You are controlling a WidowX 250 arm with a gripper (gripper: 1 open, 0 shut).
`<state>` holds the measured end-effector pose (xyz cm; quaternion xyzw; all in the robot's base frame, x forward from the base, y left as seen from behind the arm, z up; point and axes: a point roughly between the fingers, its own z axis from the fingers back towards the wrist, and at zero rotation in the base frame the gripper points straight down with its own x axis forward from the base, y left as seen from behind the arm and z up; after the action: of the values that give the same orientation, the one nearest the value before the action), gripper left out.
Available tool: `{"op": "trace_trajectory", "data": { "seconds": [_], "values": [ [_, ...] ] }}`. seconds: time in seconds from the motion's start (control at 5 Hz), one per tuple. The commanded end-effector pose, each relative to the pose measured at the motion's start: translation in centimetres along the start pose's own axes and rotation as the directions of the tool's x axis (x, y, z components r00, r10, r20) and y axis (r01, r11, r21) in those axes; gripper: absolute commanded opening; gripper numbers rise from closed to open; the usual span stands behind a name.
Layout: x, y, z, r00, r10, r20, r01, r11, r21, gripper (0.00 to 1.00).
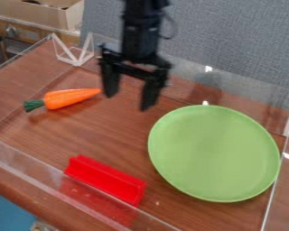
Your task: Put the carrot on the right side
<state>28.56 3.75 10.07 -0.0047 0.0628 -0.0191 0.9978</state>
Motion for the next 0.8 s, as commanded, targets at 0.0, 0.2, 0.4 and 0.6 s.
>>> {"op": "trace_trajectory", "data": {
  "seconds": [0.0,0.2,0.4,0.6],
  "values": [
    [-0.2,4.5,0.1,0.995,-0.079,0.066,0.079,0.997,0.005,1.00],
    [-0.2,8.6,-0.4,0.984,-0.145,0.102,0.144,0.989,0.018,1.00],
    [0.8,11.6,-1.2,0.972,-0.194,0.131,0.192,0.981,0.027,1.00],
    [2.0,12.5,-2.3,0.967,-0.203,0.154,0.202,0.979,0.024,1.00]
  ]
}}
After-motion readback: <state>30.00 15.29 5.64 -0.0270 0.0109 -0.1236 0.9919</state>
